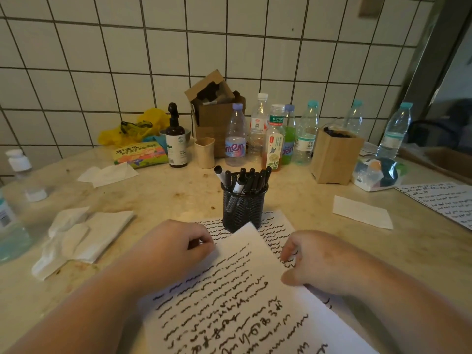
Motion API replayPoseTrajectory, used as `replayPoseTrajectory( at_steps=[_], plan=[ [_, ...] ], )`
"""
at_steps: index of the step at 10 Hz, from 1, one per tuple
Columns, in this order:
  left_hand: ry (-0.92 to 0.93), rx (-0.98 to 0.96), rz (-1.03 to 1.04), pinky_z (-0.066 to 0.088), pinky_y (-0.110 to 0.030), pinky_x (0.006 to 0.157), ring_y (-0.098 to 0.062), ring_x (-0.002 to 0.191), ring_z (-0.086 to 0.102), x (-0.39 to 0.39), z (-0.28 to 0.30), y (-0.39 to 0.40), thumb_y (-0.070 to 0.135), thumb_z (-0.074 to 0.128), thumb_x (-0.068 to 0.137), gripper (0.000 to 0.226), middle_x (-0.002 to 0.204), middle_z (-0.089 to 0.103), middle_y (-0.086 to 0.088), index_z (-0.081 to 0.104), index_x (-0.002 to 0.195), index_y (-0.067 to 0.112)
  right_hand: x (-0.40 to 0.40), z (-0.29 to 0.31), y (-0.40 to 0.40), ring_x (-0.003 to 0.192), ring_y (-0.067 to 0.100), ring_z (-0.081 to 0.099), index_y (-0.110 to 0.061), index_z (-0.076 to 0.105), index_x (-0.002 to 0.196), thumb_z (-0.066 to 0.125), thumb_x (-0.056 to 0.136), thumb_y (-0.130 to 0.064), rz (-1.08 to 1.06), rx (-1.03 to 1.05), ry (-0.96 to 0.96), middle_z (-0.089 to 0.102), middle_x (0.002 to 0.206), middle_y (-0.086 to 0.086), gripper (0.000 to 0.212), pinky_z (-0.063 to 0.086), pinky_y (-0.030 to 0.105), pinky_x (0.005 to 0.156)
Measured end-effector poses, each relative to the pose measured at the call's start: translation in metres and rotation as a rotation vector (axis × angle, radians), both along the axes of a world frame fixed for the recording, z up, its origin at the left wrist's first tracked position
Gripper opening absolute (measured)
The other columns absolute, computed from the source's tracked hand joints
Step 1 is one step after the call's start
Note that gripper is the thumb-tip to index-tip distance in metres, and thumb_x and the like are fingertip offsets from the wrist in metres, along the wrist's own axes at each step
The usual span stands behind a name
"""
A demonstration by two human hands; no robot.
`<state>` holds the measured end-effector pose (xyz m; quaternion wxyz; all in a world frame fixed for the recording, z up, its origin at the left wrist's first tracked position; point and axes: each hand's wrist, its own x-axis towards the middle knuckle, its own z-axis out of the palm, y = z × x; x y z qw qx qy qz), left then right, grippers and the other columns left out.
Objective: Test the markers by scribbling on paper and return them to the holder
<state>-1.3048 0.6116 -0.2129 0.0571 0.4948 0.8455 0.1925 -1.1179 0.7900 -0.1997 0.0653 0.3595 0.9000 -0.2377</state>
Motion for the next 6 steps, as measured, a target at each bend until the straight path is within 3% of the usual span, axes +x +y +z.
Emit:
replayPoseTrajectory(
  at_steps=[1, 3, 4, 5, 6],
  plan=[
    [0.027, 0.000, 0.004, 0.041, -0.011, 0.060, 0.008, 0.070, 0.058, -0.002, -0.001, -0.001, 0.049, 0.054, 0.088, 0.010, 0.077, 0.064, 0.028, 0.063, 0.085, 0.045, 0.015, -0.003, 0.000, 0.064, 0.007, 0.066, -0.039, 0.056, 0.106, 0.074, 0.079, -0.027, -0.063, 0.012, 0.039, 0.070, 0.079, -0.005, 0.035, 0.046, 0.025, 0.055],
    [-0.016, 0.026, 0.030, 0.042, -0.013, 0.059, 0.006, 0.068, 0.059, -0.002, -0.003, -0.002, 0.050, 0.056, 0.087, 0.013, 0.076, 0.065, 0.025, 0.066, 0.086, 0.042, 0.037, -0.009, 0.000, 0.069, 0.007, 0.060, -0.034, 0.065, 0.082, 0.070, 0.081, -0.024, -0.150, 0.010, 0.155, 0.062, 0.075, -0.010, 0.011, 0.041, 0.026, 0.058],
    [-0.031, -0.011, 0.047, 0.046, -0.014, 0.062, 0.005, 0.070, 0.060, -0.002, -0.003, -0.002, 0.055, 0.056, 0.085, 0.017, 0.078, 0.066, 0.025, 0.067, 0.088, 0.042, 0.039, -0.014, -0.001, 0.084, 0.007, 0.061, -0.037, 0.064, 0.081, 0.063, 0.087, -0.028, -0.152, 0.125, 0.147, 0.064, 0.085, -0.014, 0.010, 0.044, 0.024, 0.065],
    [-0.012, -0.041, 0.067, 0.046, -0.014, 0.063, 0.004, 0.072, 0.060, -0.003, -0.004, -0.002, 0.055, 0.057, 0.084, 0.017, 0.080, 0.065, 0.025, 0.067, 0.089, 0.042, 0.040, -0.006, -0.006, 0.087, 0.008, 0.058, -0.036, 0.062, 0.083, 0.062, 0.088, -0.047, -0.137, 0.218, 0.102, 0.063, 0.089, -0.017, 0.011, 0.042, 0.027, 0.068],
    [-0.026, -0.038, 0.093, 0.040, -0.012, 0.059, 0.004, 0.070, 0.058, 0.002, -0.003, -0.002, 0.051, 0.057, 0.086, 0.014, 0.078, 0.064, 0.024, 0.067, 0.088, 0.041, 0.047, 0.011, -0.009, 0.080, 0.009, 0.062, -0.037, 0.066, 0.081, 0.063, 0.086, -0.057, -0.173, 0.197, 0.289, 0.069, 0.085, -0.012, 0.020, 0.048, 0.028, 0.069]
  ],
)
